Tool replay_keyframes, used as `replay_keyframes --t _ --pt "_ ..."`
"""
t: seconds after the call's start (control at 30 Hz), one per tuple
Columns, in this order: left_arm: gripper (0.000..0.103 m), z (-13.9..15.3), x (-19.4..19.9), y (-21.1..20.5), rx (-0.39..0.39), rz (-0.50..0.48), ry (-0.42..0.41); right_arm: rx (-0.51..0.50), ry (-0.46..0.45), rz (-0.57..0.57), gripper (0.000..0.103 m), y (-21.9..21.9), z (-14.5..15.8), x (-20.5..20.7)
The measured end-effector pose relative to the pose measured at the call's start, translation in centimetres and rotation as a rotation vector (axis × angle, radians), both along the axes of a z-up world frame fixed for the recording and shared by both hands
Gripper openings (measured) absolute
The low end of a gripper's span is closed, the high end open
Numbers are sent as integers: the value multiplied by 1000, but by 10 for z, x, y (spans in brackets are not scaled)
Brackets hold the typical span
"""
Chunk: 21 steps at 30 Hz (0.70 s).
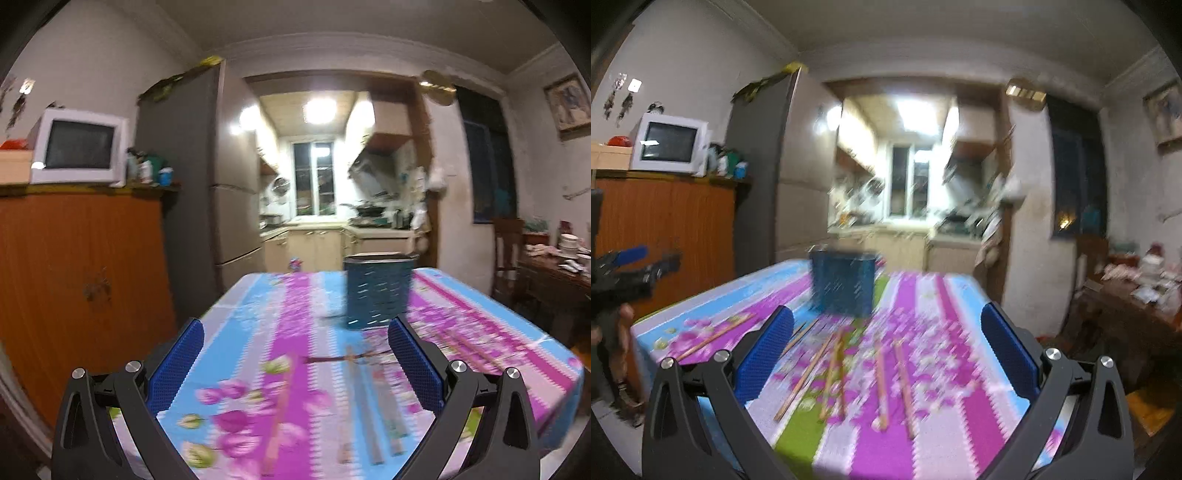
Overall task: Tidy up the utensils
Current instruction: 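Lower both tools to the chopsticks and close each on one chopstick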
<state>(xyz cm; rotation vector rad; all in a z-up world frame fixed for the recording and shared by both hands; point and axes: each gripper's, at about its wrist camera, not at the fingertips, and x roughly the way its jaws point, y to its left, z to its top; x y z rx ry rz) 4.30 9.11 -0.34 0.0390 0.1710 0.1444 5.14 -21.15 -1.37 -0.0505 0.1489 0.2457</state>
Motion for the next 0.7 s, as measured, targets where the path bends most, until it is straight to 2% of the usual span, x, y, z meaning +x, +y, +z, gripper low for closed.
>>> replay_keyframes --t 0.03,0.07,0.1,0.13,0.17,0.2,0.33,0.4,0.53,0.7 --pt "99 -4 2 9 -3 12 16 4 54 45 76 1 -10 5" --pt "99 -12 5 20 -14 14 48 -3 101 71 64 4 -21 9" --pt "99 -17 6 25 -20 12 65 -10 145 92 46 7 -32 13" --pt "99 -23 8 29 -27 10 83 -12 195 122 31 10 -43 19" --pt "99 -32 10 32 -35 7 108 -9 263 159 26 13 -59 29" --pt "99 -39 12 34 -41 -2 129 -6 293 176 23 15 -66 35" --pt "99 -56 18 31 -35 -20 165 -29 379 221 23 28 -94 60" --pt "99 -60 21 30 -42 -25 164 -27 395 220 23 29 -99 71" --pt "99 -64 25 38 -64 -28 166 -25 416 218 12 30 -109 84" --pt "98 -73 25 43 -70 -29 178 -40 417 229 11 32 -113 92"
